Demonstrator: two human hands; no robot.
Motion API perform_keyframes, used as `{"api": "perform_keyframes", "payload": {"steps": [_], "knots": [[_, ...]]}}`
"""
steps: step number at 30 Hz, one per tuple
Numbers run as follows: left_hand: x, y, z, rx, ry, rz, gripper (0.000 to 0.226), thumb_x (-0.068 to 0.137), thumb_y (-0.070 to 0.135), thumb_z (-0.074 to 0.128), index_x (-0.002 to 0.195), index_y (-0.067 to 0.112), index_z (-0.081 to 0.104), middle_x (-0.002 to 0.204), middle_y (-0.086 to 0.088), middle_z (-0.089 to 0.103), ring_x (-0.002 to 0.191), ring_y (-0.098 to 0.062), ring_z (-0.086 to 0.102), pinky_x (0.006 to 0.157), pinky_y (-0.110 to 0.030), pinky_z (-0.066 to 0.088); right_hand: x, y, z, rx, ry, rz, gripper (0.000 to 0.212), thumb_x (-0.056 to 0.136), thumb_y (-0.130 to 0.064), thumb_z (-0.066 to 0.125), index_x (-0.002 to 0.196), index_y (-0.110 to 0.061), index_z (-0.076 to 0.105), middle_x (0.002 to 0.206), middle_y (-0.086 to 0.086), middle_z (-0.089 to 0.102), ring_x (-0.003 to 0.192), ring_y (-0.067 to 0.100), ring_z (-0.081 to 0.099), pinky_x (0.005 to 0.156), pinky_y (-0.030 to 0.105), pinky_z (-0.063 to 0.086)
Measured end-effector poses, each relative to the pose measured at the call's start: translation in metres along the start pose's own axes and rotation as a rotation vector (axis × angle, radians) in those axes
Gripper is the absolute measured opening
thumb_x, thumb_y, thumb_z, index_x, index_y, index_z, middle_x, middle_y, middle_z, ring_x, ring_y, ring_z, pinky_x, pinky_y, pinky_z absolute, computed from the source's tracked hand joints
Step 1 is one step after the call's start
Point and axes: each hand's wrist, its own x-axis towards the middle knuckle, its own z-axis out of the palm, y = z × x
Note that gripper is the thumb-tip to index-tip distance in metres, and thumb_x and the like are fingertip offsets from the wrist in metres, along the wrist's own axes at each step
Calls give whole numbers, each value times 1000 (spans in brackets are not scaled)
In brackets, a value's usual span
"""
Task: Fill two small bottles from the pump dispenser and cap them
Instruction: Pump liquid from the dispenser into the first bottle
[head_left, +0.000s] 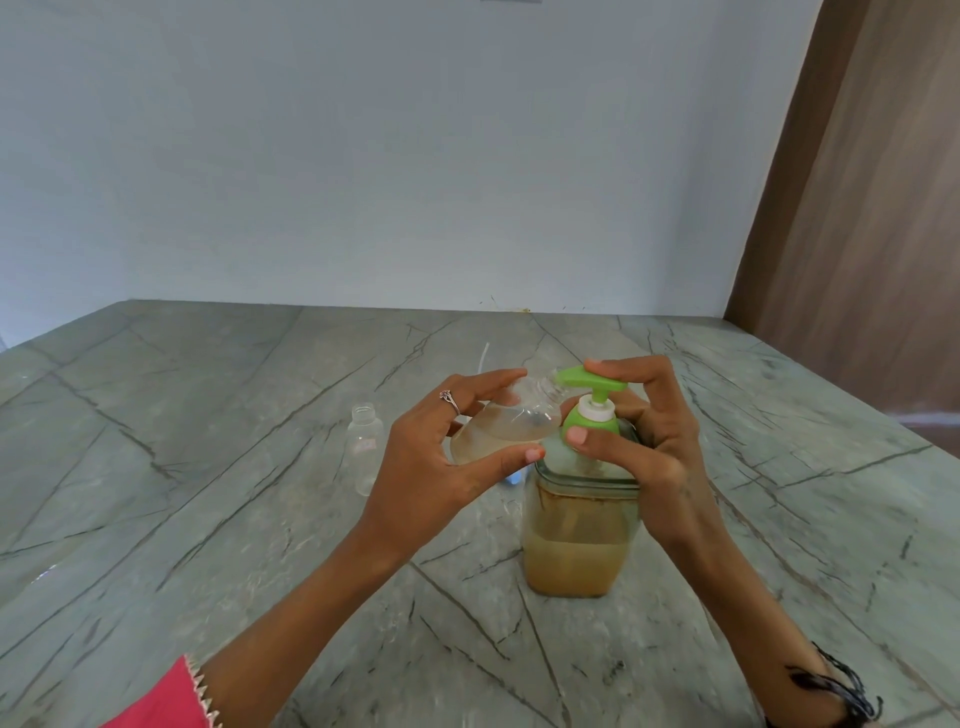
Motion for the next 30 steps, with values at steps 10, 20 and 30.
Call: {"api": "perform_keyframes", "payload": {"steps": [10,20,30], "knots": [[0,1,0,0,-4,-9,51,67,49,66,114,43,49,105,30,59,100,7,56,74,-5,44,-4,4,2,-4,-32,-56,43,78,-7,64,117,-21,54,105,-17,67,93,6,67,78,17,52],[0,3,0,-24,8,-20,49,66,49,67,112,44,50,106,34,57,98,7,57,73,-6,45,-9,9,-2,-430,80,-270,54,85,-28,55,137,-33,40,132,-31,41,126,4,40,103,17,35],[-1,4,-2,-28,-4,-27,49,66,49,67,112,47,50,105,34,58,98,8,56,76,-7,45,-2,7,1,-315,154,-332,24,86,-24,49,106,-17,60,107,-5,60,103,9,58,88,21,43]]}}
